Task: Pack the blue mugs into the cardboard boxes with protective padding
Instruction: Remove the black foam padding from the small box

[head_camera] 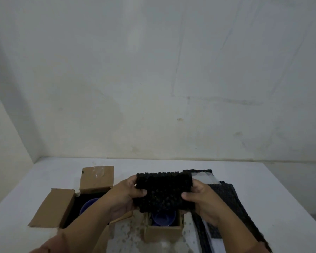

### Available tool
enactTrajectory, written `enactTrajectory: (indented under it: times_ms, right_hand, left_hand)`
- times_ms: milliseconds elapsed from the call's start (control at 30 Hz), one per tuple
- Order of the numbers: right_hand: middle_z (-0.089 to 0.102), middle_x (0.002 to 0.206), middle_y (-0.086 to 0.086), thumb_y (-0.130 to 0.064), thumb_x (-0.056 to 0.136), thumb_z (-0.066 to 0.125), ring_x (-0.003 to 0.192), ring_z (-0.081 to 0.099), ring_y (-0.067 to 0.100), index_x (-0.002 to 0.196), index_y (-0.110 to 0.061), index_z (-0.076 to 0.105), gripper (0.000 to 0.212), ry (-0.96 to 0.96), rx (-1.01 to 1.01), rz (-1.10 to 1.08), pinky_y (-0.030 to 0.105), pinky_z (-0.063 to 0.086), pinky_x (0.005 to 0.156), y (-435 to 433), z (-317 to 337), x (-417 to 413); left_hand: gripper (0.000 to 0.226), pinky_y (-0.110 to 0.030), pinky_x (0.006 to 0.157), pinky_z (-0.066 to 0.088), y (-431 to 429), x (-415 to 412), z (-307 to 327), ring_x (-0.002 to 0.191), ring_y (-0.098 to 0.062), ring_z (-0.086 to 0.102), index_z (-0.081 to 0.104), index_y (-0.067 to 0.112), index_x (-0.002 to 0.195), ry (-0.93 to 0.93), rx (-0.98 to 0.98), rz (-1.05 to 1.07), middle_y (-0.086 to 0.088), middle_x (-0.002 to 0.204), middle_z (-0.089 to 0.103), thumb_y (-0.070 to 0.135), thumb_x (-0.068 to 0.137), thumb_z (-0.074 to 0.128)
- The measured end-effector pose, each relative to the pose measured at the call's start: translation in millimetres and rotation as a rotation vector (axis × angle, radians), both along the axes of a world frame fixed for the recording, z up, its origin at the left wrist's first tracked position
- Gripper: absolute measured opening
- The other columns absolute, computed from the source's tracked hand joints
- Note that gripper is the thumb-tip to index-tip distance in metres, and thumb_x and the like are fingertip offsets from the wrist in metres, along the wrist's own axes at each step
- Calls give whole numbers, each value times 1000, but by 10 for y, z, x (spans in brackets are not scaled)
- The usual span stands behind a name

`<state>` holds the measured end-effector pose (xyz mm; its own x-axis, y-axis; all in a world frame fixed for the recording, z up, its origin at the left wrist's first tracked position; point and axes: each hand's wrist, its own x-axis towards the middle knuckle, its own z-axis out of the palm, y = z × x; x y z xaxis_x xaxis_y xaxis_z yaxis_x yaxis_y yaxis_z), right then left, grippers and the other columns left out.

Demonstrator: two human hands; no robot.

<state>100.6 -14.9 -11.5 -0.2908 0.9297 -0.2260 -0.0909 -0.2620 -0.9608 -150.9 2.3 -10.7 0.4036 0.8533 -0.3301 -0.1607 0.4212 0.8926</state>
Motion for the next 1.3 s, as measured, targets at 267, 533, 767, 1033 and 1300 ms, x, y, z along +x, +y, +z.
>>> enactTrajectory:
  times_ms: [267, 533, 767, 1033, 1300]
  right_hand:
    - [71, 102, 6, -28, 76, 60, 100, 65, 18, 82, -15, 77, 22, -249, 41, -28, 33, 51, 88, 253, 188, 125]
    - [49, 111, 5, -7, 86, 55, 94, 55, 25, 125, -17, 48, 41, -1126, 606, -53, 31, 41, 69, 370, -406, -206]
    - [61, 57, -4, -13, 36, 82, 48, 57, 14, 64, -23, 58, 38, -1491, 849, 47, 19, 39, 44, 350, -557, -339]
    - [69, 71, -3, -26, 47, 85, 67, 66, 16, 69, -24, 65, 30, -1544, 843, 116, 21, 47, 53, 420, -697, -428]
    - [62, 100, 11, -10, 80, 46, 101, 46, 29, 95, -14, 63, 23, -1612, 742, 197, 36, 31, 80, 518, -734, -261]
  left_hand:
    - [27, -22, 81, 50, 135, 28, 154, 104, -16, 61, 74, 12, 97, 248, 219, -143, -1, 111, 67, 24, 90, 52]
    - [20, -15, 59, 34, 228, 488, -423, 74, -13, 55, 72, 12, 102, 1342, 1056, -80, -3, 100, 58, 15, 83, 68]
    - [50, -47, 119, 3, 244, 517, -830, 138, -34, 25, 43, 4, 135, 1573, 1133, -438, -18, 144, 39, 18, 88, 50]
    - [36, -53, 111, -18, 242, 713, -626, 126, -30, 35, 61, 8, 119, 1771, 1070, -621, -14, 125, 49, 18, 85, 59]
    - [36, -55, 107, 18, 327, 632, -587, 115, -34, 41, 50, 12, 110, 1824, 943, -482, -12, 114, 60, 17, 76, 63]
